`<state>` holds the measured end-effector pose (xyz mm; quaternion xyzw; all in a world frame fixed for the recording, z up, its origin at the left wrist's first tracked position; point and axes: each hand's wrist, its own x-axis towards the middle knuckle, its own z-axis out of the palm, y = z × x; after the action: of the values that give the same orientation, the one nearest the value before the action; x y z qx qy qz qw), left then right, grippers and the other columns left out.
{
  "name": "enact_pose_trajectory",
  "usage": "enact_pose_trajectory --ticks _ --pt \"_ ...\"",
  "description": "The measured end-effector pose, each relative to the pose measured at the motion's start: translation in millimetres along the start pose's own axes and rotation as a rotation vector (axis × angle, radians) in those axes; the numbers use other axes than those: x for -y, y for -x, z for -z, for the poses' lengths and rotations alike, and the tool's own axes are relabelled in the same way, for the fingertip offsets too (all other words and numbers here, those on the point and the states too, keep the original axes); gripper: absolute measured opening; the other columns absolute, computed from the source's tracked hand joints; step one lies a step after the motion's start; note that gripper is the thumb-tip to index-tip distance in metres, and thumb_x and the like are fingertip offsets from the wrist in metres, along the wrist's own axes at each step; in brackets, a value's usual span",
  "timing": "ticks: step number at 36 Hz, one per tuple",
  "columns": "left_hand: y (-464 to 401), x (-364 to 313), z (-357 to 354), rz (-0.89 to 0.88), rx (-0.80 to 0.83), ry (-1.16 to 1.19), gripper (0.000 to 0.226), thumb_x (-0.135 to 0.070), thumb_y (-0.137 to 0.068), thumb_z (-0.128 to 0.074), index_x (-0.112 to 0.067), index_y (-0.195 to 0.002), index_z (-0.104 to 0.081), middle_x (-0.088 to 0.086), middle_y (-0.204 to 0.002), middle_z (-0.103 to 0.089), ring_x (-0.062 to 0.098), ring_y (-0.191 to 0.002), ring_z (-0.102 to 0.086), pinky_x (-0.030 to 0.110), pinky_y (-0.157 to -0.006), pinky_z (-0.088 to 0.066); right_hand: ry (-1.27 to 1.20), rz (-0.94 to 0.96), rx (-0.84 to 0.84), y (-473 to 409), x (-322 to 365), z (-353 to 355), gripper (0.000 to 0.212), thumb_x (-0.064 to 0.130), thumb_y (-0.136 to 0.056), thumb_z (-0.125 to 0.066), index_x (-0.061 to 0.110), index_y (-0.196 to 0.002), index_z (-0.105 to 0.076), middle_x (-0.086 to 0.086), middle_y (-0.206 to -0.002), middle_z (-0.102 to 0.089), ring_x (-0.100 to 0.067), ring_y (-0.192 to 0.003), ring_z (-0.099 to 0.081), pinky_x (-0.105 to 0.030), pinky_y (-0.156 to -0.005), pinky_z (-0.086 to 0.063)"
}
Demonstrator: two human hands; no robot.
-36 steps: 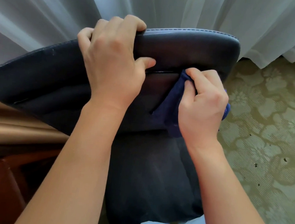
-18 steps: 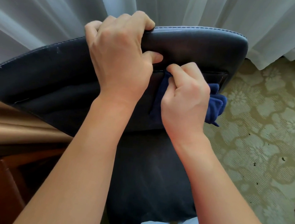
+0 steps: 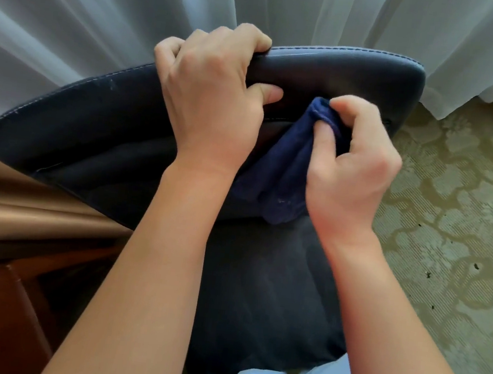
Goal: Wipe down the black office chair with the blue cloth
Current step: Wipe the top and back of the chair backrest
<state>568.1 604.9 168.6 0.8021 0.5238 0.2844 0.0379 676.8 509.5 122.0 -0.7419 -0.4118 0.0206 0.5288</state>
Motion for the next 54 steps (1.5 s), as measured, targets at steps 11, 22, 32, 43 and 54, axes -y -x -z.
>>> enact_pose_trajectory --ticks 11,22,32,43,54 --pt "0.0 3.6 -1.5 -0.004 -0.016 0.022 0.043 -0.046 -0.067 -0.08 -0.03 -0.106 -0.071 -0.009 -0.095 -0.072 0.017 -0.09 -0.06 0.027 -0.088 -0.026 0.105 -0.019 0.06 5.2 -10.7 -6.7 0.01 -0.001 -0.087 -0.063 0.004 -0.093 -0.07 -0.009 -0.084 -0.065 -0.011 -0.076 -0.054 -0.012 -0.075 -0.039" --pt "-2.2 4.5 -4.7 -0.003 -0.03 0.014 0.042 -0.045 -0.067 -0.081 -0.03 -0.105 -0.071 -0.01 -0.094 -0.071 0.016 -0.089 -0.061 0.026 -0.089 -0.025 0.173 0.0 0.109 7.5 -4.6 -17.3 0.015 0.001 -0.093 -0.059 0.002 -0.097 -0.073 -0.009 -0.081 -0.056 -0.012 -0.071 -0.047 -0.018 -0.066 -0.033" --pt "-4.6 4.4 -7.7 -0.014 -0.049 0.004 0.038 -0.043 -0.065 -0.081 -0.028 -0.099 -0.074 -0.01 -0.088 -0.072 0.017 -0.081 -0.06 0.026 -0.084 -0.027 0.155 0.052 0.24 6.0 10.7 -27.8 0.017 -0.001 -0.088 -0.056 0.002 -0.092 -0.072 -0.012 -0.08 -0.055 -0.025 -0.072 -0.054 -0.036 -0.063 -0.042" --pt "-1.1 0.8 3.7 -0.028 0.056 -0.063 0.038 -0.048 -0.076 -0.075 -0.032 -0.11 -0.071 -0.01 -0.097 -0.073 0.017 -0.092 -0.063 0.038 -0.113 -0.028 0.057 0.062 0.316 10.3 20.1 -24.2 0.018 0.0 -0.089 -0.06 0.005 -0.096 -0.076 -0.008 -0.079 -0.058 -0.02 -0.071 -0.056 -0.034 -0.065 -0.046" --pt "16.6 28.5 27.8 0.063 0.127 -0.182 0.06 -0.047 -0.073 -0.081 -0.028 -0.126 -0.062 -0.007 -0.116 -0.065 0.02 -0.113 -0.056 0.058 -0.123 -0.005 0.142 0.005 0.164 11.3 3.9 -6.7 0.017 0.006 -0.094 -0.061 0.006 -0.099 -0.076 -0.009 -0.084 -0.059 -0.011 -0.073 -0.051 -0.015 -0.068 -0.037"
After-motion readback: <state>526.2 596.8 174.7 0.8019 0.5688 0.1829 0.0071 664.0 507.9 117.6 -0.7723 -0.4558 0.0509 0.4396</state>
